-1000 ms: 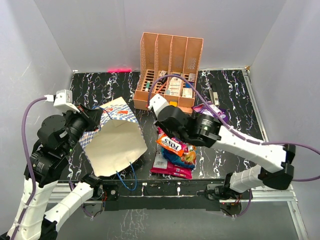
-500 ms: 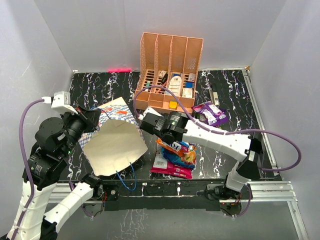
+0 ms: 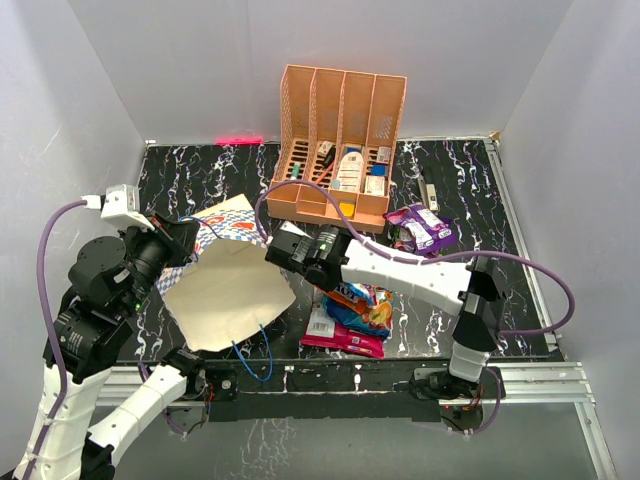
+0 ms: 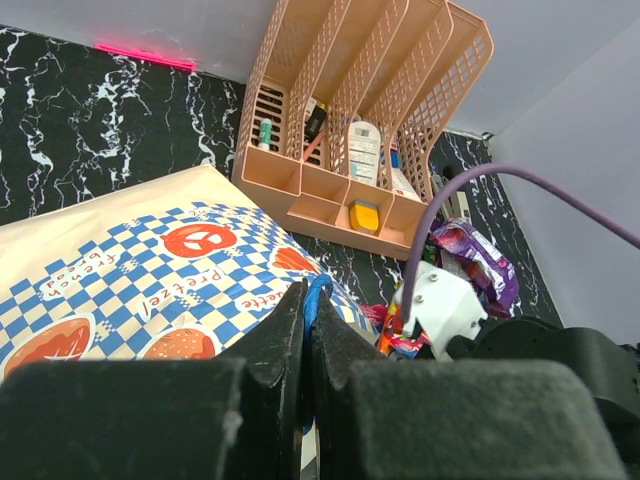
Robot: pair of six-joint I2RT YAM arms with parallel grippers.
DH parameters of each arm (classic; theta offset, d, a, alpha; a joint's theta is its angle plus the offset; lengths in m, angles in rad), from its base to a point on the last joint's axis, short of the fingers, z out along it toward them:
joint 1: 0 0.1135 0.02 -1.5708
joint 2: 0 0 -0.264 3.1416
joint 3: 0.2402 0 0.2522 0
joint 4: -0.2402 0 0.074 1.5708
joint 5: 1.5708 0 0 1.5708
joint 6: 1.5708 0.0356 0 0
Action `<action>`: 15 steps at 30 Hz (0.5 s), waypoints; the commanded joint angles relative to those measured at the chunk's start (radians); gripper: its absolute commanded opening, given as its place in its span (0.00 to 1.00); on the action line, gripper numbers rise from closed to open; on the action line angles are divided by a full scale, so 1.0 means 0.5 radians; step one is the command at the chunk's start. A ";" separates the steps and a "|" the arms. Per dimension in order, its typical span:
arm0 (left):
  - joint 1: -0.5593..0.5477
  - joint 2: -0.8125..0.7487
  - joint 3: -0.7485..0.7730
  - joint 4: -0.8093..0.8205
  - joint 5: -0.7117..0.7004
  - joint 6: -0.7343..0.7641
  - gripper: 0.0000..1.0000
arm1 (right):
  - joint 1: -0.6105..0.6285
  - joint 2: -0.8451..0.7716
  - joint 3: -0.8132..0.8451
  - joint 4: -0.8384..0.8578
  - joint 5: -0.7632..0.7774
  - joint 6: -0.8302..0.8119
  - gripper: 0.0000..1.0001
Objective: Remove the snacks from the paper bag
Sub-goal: Place the snack at the center of the board.
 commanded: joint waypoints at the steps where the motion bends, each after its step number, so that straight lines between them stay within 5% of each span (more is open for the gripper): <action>1: 0.001 -0.016 0.078 0.005 -0.028 0.031 0.00 | -0.001 0.037 0.062 0.028 -0.049 0.025 0.20; 15: 0.003 0.072 0.127 0.104 0.050 -0.043 0.00 | -0.001 -0.182 0.053 0.163 -0.109 0.070 0.53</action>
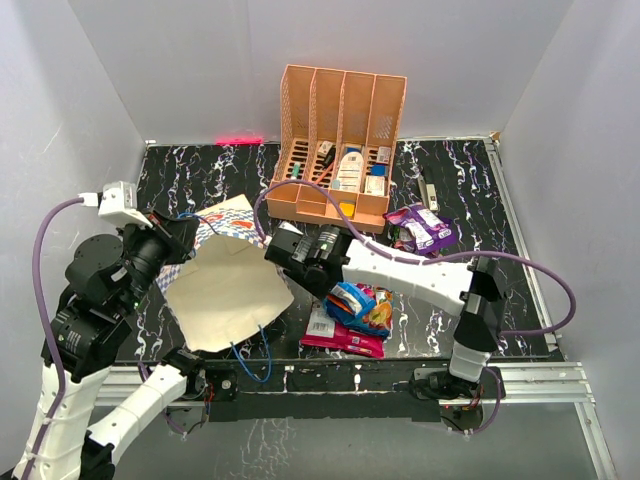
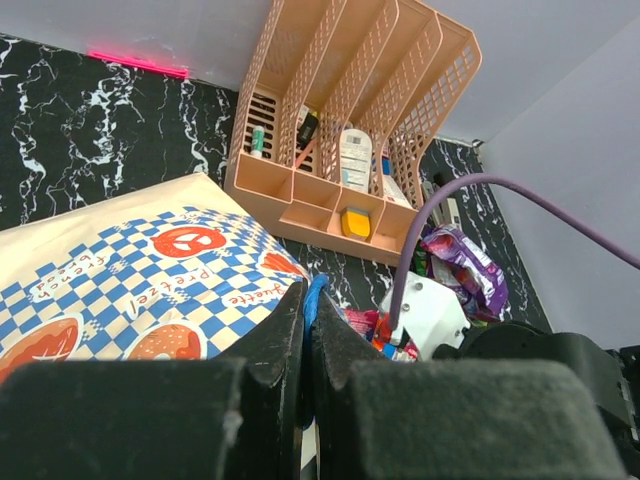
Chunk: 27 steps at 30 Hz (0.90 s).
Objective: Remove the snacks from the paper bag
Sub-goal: Place the snack at the center of the board, then adjust the paper bag at the center of the board.
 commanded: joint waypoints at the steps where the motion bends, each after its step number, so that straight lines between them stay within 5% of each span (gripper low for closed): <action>1: 0.002 0.080 0.111 0.115 0.052 -0.033 0.00 | -0.001 -0.254 0.050 0.149 0.057 0.054 0.56; 9: 0.003 0.389 0.388 0.242 -0.039 -0.078 0.00 | -0.011 -0.570 0.047 0.440 0.432 0.086 0.77; 17: 0.003 0.661 0.690 0.313 -0.094 -0.243 0.00 | -0.041 -1.007 -0.217 0.986 0.492 0.036 0.98; 27: 0.003 0.430 0.260 0.200 -0.677 -0.305 0.00 | -0.049 -1.175 -0.328 1.242 0.521 -0.005 0.99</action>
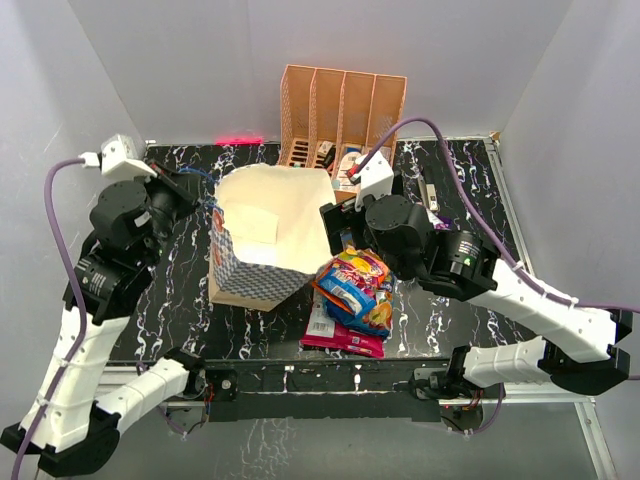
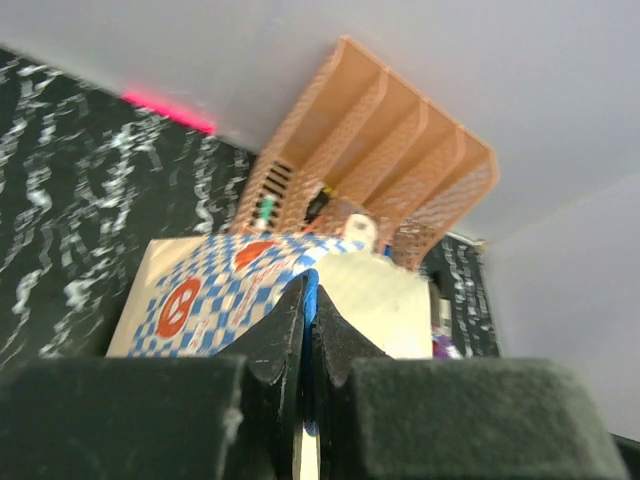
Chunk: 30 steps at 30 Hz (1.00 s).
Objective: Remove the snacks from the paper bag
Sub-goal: Adjust the paper bag at the center of the board.
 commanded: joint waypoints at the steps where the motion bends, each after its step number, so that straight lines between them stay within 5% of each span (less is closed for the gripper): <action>1: 0.003 -0.181 -0.181 -0.101 -0.431 -0.050 0.00 | -0.008 -0.027 -0.025 0.230 0.086 -0.021 0.99; 10: 0.003 -0.466 -0.409 -0.413 -0.908 -0.010 0.04 | -0.009 0.051 0.119 0.408 0.077 -0.008 0.98; 12: 0.003 -0.509 -0.423 -0.437 -0.933 0.010 0.15 | -0.009 0.078 0.139 0.451 0.110 -0.002 0.98; 20: 0.003 -0.583 -0.272 -0.494 -0.881 0.067 0.95 | -0.006 0.146 0.099 0.710 0.671 0.042 0.98; 30: 0.003 -0.422 0.343 -0.320 -0.567 0.652 0.98 | -0.006 -0.142 0.028 1.233 0.705 -0.481 0.98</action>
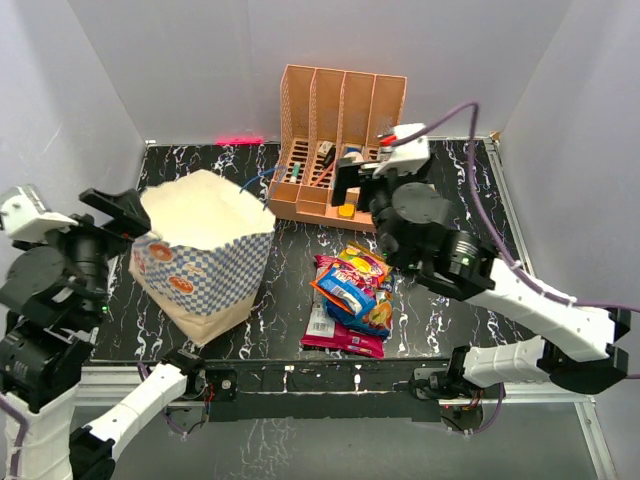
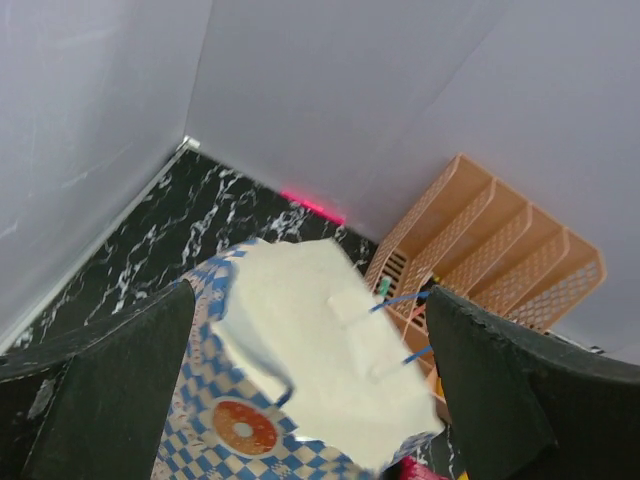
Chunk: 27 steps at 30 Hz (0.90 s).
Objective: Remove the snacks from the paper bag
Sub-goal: Adjust the paper bag at the center of the board.
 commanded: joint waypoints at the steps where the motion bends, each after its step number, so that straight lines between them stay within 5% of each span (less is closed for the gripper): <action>1: 0.003 0.083 0.310 0.179 0.209 0.415 0.98 | -0.006 -0.231 0.041 0.372 0.046 -0.202 0.98; 5: 0.003 0.107 0.500 0.260 0.313 0.543 0.98 | -0.006 -0.315 0.085 0.379 -0.010 -0.238 0.98; 11: 0.003 -0.067 0.078 0.420 0.331 0.251 0.95 | -0.006 -0.272 0.049 0.297 -0.050 -0.144 0.98; 18: 0.003 0.097 -0.104 0.040 0.175 -0.170 0.98 | -0.006 -0.009 0.030 -0.018 -0.196 0.151 0.98; 27: 0.003 0.526 -0.034 0.188 0.814 -0.112 0.98 | -0.041 0.286 0.006 -0.233 -0.392 0.564 0.98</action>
